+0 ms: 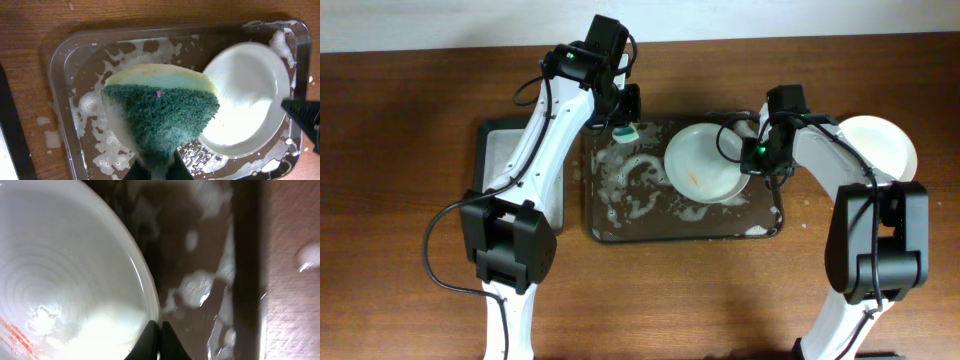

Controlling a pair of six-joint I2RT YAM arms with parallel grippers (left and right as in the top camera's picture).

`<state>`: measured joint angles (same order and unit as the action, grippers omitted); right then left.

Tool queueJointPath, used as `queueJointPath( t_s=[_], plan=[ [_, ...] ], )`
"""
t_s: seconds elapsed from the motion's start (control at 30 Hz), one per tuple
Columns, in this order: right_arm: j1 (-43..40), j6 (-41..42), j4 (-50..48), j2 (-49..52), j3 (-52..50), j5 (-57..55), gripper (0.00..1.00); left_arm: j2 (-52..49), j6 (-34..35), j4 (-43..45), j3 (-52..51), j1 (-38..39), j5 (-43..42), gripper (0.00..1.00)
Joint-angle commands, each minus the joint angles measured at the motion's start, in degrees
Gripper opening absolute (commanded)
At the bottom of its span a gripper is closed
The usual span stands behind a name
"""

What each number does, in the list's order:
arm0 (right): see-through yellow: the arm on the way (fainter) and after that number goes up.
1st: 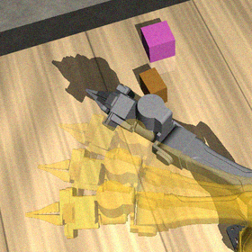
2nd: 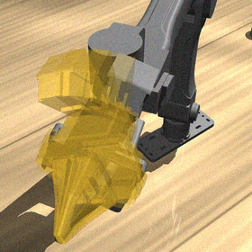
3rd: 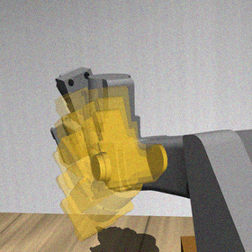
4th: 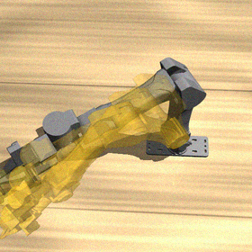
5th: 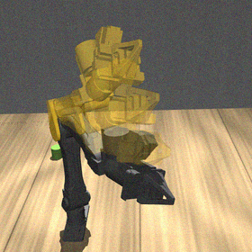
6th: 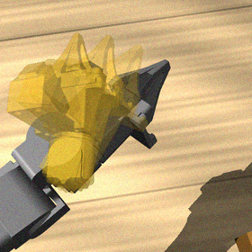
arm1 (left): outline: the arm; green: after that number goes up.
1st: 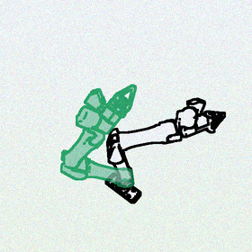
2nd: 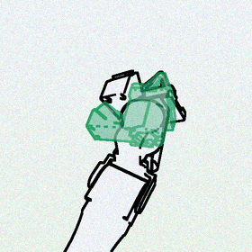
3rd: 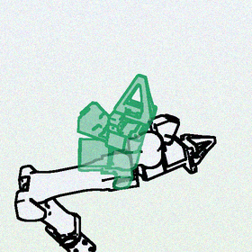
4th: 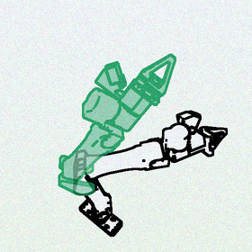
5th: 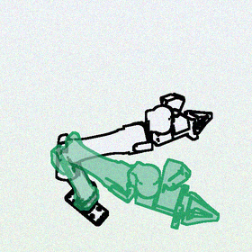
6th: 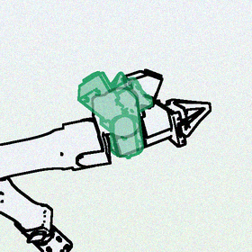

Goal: Clean dirty plates on tray and stack at the side

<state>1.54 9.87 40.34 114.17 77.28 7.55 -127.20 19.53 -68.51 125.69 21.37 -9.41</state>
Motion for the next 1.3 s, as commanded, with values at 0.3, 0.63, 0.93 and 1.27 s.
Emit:
queueJointPath(
  t_s=[0.3,0.63,0.93,1.27],
  plan=[
    [1.44,-2.05,6.45,-3.37,1.57,8.15,0.42,-0.42,0.57,-0.13,0.94,-0.15,0.39,0.01],
    [1.44,-20.39,-7.56,-0.44,3.67,3.39,0.39,-0.42,0.57,-0.59,0.94,-0.15,0.48,0.00],
    [1.44,-21.84,-6.05,4.76,3.52,7.69,0.23,-0.42,0.57,-0.74,0.94,-0.15,1.73,0.01],
    [1.44,-7.98,-0.68,4.81,3.61,7.56,0.04,-1.77,0.59,-1.11,0.94,0.07,1.66,0.01]
  ],
)
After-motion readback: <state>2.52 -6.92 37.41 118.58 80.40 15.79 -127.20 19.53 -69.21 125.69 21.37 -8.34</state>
